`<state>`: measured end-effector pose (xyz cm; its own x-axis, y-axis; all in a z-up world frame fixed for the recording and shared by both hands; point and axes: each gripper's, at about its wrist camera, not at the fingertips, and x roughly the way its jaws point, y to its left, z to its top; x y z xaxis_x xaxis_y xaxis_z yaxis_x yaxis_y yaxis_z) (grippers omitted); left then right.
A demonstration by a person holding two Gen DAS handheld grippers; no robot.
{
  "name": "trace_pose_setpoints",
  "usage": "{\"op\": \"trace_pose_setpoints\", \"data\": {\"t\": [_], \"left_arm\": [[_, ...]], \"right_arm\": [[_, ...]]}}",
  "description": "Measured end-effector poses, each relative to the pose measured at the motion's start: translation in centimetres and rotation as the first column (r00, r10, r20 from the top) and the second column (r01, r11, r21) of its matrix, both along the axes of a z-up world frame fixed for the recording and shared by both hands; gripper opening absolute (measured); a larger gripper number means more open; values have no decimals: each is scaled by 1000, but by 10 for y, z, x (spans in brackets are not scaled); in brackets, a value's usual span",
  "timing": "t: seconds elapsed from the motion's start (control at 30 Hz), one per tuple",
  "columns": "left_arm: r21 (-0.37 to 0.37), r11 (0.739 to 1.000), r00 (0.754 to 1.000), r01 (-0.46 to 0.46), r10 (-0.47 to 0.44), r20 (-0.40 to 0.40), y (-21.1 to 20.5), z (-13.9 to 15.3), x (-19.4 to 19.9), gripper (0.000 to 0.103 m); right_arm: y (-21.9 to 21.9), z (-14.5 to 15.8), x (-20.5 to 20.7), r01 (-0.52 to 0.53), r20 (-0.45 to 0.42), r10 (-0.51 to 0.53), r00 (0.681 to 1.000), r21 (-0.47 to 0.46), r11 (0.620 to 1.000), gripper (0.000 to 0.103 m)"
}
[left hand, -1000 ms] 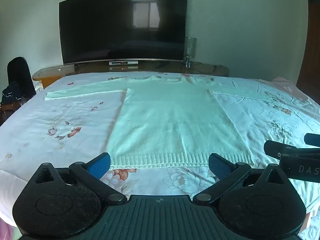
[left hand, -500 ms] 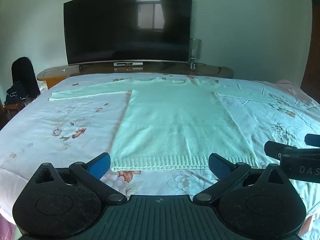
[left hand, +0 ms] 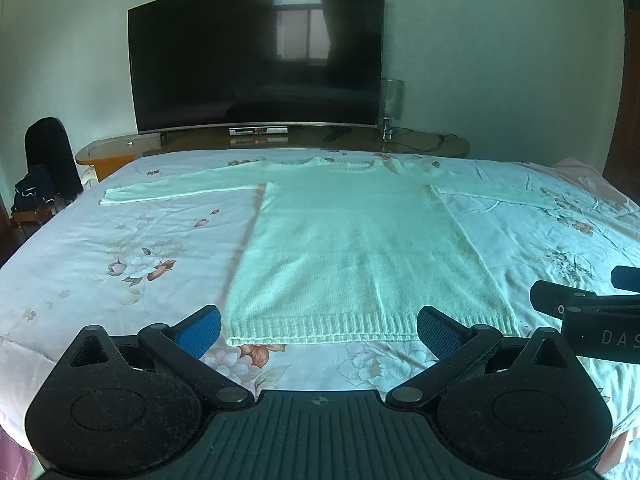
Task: Fold small clothes
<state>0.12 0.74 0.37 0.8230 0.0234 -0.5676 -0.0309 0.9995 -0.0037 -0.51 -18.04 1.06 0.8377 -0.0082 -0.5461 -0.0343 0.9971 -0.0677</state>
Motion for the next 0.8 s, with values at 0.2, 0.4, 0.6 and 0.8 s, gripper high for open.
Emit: {"op": "trace_pose_setpoints", "data": {"t": [0.2,0.4,0.6,0.8], "left_arm": [[2,1000,1000,-3,3,3,2,1,1,103],[4,1000,1000,-4,4,5,5,2,2,103],[0,1000,1000,-6,6,8,7,2,2,103],[-2,1000,1000,-1,1,6,6,3,0,103]], "right_arm": [[2,0,0,-1,5,1,1000,0,1000,103],[2,0,1,-1,3,1,1000,-3,1000,103],[1,1,1,0,1,0,1000,-3,1000,103],[2,0,1,-2,3,2,1000,-3,1000,103]]}}
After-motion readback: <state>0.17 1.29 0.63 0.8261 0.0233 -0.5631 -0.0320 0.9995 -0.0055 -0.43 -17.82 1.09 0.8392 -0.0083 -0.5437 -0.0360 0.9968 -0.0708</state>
